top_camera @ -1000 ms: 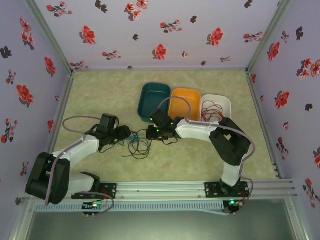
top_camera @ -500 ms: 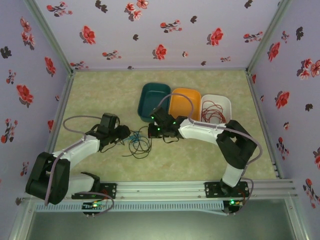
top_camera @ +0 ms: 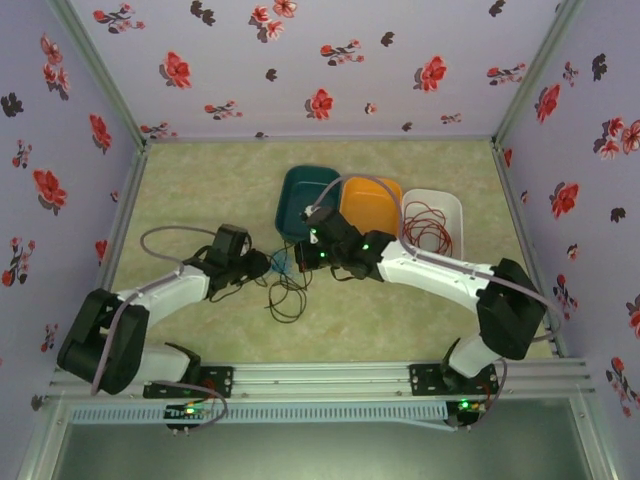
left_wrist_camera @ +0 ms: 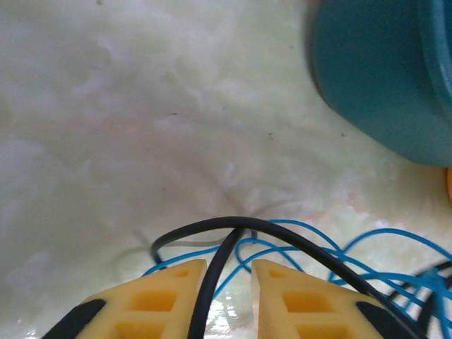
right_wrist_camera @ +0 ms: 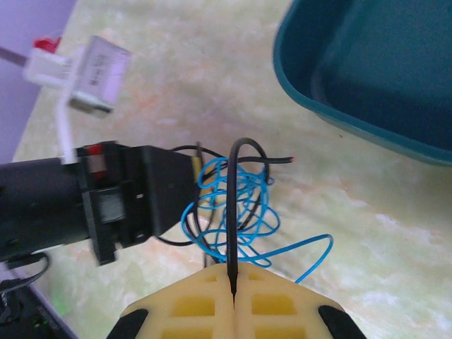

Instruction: Untangle the cables

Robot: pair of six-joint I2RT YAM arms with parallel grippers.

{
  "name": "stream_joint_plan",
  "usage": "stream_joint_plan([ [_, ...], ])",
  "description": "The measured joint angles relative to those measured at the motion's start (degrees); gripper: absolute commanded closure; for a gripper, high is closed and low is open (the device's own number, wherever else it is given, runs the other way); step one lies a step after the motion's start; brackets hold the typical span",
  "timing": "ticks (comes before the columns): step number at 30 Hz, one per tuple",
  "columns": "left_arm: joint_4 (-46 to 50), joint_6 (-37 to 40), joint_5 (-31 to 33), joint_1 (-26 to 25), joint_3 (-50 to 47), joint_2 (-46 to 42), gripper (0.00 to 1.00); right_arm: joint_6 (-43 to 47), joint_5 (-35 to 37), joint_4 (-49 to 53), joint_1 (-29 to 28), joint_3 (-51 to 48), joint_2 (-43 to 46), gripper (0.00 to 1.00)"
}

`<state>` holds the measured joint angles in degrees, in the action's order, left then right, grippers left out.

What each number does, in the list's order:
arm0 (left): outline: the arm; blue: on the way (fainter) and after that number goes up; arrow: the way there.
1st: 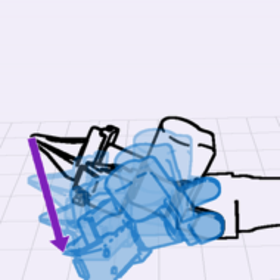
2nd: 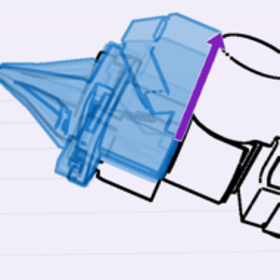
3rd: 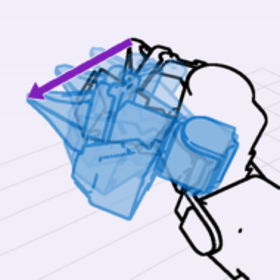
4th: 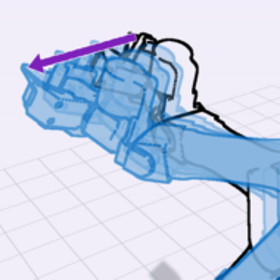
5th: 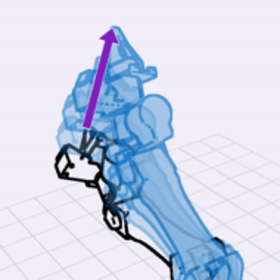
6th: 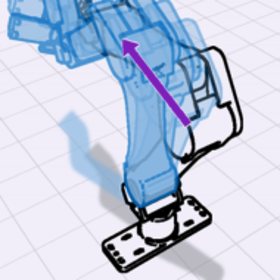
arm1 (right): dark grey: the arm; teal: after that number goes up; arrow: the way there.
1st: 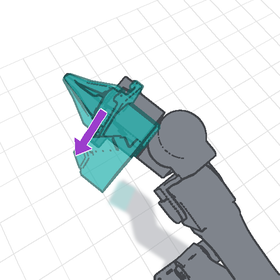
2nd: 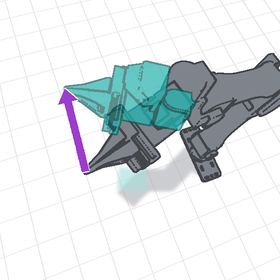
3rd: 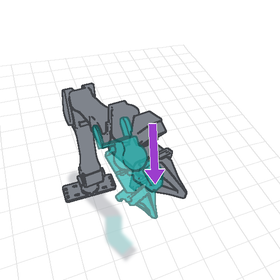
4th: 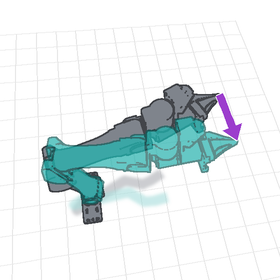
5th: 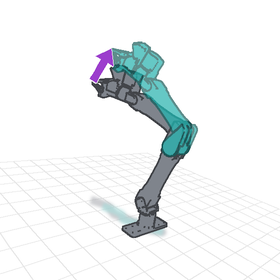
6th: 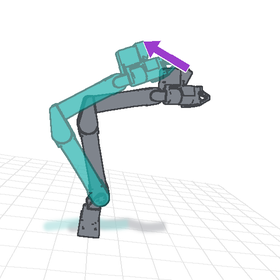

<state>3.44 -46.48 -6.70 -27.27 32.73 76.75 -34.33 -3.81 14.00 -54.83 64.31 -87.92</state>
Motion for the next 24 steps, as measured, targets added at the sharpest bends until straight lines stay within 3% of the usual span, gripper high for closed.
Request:
stream_joint_plan([
  [10,-0.4,-0.2,0.0,-0.2,0.3,1.1,0.82,5.8,0.5,0.0,-1.7,0.1,9.4,1.0],
  [24,1.3,-0.1,1.0,-0.2,0.1,-1.7,0.83,10.7,7.0,4.9,-1.7,0.1,17.1,1.0],
])
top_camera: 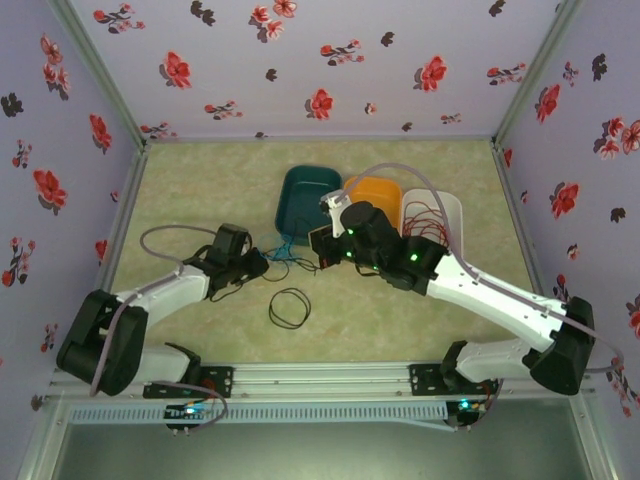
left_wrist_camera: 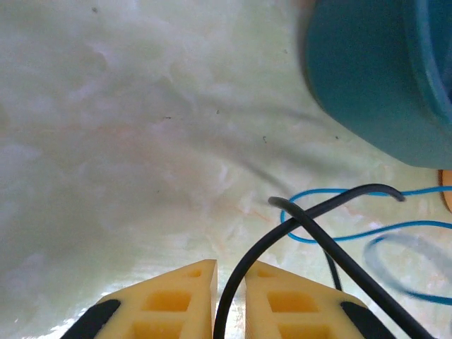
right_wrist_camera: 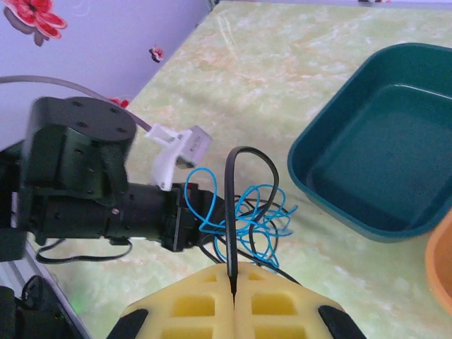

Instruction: Untangle the cables

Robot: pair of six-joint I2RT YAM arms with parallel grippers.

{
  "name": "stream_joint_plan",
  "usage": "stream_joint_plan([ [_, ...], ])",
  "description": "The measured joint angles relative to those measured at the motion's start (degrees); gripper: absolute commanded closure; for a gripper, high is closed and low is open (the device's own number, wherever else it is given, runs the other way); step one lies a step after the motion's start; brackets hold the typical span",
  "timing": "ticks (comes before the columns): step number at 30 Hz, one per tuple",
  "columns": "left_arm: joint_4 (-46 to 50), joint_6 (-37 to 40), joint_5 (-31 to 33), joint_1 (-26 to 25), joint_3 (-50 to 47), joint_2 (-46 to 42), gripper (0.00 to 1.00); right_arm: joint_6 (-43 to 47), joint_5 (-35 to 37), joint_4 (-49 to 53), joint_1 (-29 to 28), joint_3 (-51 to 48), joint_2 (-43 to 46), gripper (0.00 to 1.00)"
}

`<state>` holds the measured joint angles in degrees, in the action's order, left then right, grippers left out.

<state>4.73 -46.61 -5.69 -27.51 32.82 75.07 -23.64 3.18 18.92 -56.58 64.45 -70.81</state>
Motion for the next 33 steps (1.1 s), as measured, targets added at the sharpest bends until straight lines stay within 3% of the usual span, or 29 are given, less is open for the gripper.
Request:
stream_joint_plan([
  [9,8.7,0.4,5.3,0.0,-1.9,-9.5,0.82,1.2,5.0,5.3,0.0,0.0,6.0,1.0],
  [19,18.1,0.4,9.9,0.0,-3.4,-17.9,0.96,1.8,9.2,8.4,0.0,0.0,12.6,1.0],
  [33,28.5,-1.2,15.0,1.3,-4.8,-24.6,0.98,2.1,13.2,12.8,0.0,-0.2,19.2,1.0],
])
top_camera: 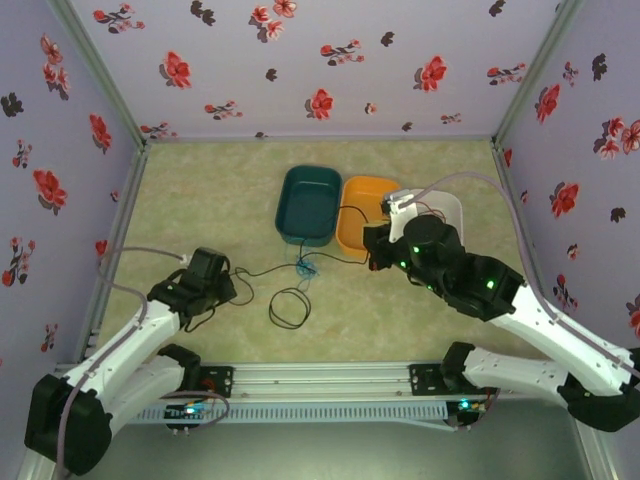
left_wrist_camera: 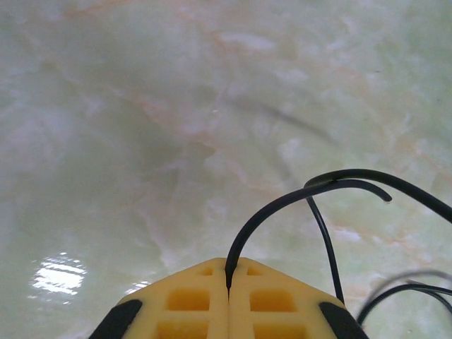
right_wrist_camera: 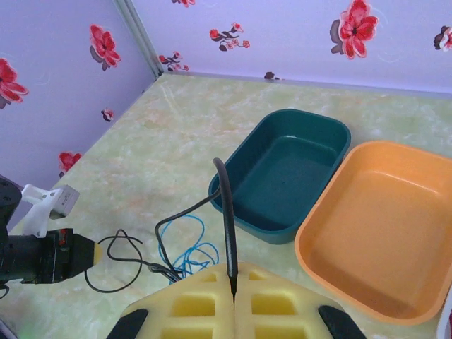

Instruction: Untangle the cables

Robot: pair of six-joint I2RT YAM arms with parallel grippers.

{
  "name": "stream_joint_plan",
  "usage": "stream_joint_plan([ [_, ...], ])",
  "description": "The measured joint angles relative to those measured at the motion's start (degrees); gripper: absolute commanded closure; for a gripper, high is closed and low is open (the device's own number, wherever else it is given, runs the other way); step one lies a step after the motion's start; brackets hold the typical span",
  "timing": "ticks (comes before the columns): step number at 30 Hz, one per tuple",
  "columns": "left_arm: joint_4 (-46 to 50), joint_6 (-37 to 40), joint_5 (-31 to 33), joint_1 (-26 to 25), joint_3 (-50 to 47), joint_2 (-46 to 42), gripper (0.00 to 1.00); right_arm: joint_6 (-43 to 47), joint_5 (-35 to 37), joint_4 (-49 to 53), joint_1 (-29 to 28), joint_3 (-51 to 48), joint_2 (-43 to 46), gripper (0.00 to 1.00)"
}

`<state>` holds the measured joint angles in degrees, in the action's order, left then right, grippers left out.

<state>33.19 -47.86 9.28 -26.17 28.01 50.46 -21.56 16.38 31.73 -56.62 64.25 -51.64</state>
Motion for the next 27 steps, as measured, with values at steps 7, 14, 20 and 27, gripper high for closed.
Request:
stream_joint_plan([
  [7,3.4,-0.3,2.5,1.2,0.0,-0.6,1.0,0.0,0.3,0.6,0.0,-0.6,3.9,1.0],
  [14,4.2,-0.3,3.3,2.1,0.0,-0.6,0.99,0.0,3.0,1.5,0.0,-1.0,7.8,1.0],
  [20,4.2,0.0,3.5,2.8,0.0,-1.2,0.82,0.0,4.3,3.4,0.0,-0.7,7.3,1.0],
  [27,4.0,2.8,2.0,2.8,1.5,-3.5,0.38,0.0,3.7,3.3,0.0,-0.2,7.0,1.0],
])
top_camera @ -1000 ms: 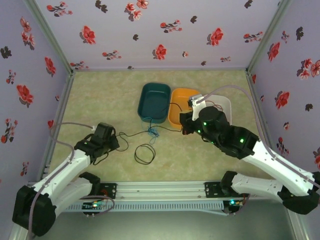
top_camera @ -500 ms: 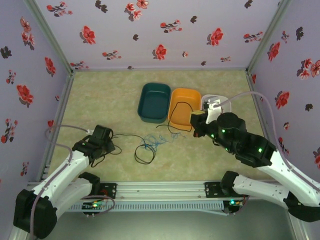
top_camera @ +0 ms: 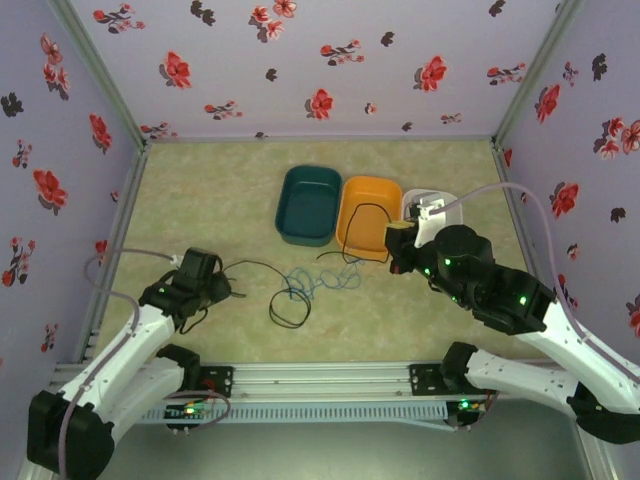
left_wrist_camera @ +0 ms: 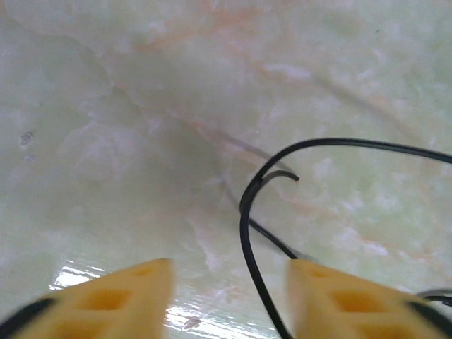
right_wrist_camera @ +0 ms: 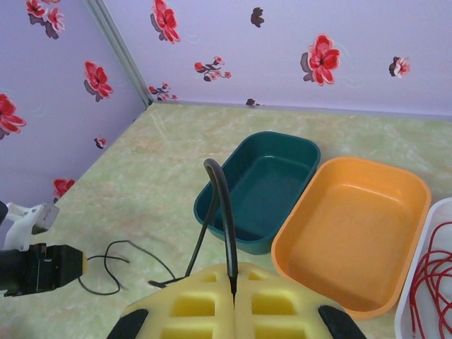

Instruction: Untangle the cables

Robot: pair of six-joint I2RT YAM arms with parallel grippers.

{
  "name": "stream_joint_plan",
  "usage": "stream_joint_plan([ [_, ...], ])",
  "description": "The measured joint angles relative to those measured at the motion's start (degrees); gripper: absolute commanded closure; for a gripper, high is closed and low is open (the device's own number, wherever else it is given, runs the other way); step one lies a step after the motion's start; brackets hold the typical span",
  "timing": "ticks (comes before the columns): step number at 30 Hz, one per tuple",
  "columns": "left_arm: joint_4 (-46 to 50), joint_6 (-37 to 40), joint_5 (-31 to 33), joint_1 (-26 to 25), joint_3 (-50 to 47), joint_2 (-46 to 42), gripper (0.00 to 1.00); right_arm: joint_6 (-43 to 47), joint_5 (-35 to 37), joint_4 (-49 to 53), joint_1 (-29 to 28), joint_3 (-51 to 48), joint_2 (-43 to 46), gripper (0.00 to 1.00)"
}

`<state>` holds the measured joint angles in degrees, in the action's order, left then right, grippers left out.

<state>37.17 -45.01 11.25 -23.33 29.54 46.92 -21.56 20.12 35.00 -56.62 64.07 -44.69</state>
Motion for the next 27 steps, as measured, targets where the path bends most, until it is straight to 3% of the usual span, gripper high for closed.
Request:
stream_joint_plan([
  [3,0.1,1.9,-1.2,0.0,2.3,-0.6,0.31,0.0,-1.1,0.0,0.0,0.0,-0.1,1.0],
  [9,-5.6,9.4,-9.5,-1.1,4.7,-4.0,0.29,-0.8,-3.2,-0.9,0.0,0.0,-0.1,1.0],
  [13,-19.6,14.0,-15.8,-7.1,-0.1,-6.4,0.26,-1.7,-3.8,-2.6,0.0,0.0,-0.2,1.0],
  [17,-36.7,17.9,-17.4,-15.2,-9.5,-6.2,0.24,-2.5,-3.9,-3.9,0.0,0.0,-0.9,1.0],
  [20,-47.7,22.2,-17.3,-20.5,-13.5,-0.6,0.22,-2.7,-3.9,-4.2,0.0,0.0,-1.6,1.0],
  [27,-71.0,32.1,-16.4,-30.1,-11.1,21.2,0.21,-3.1,-4.3,-5.7,0.0,0.0,-2.3,1.0],
])
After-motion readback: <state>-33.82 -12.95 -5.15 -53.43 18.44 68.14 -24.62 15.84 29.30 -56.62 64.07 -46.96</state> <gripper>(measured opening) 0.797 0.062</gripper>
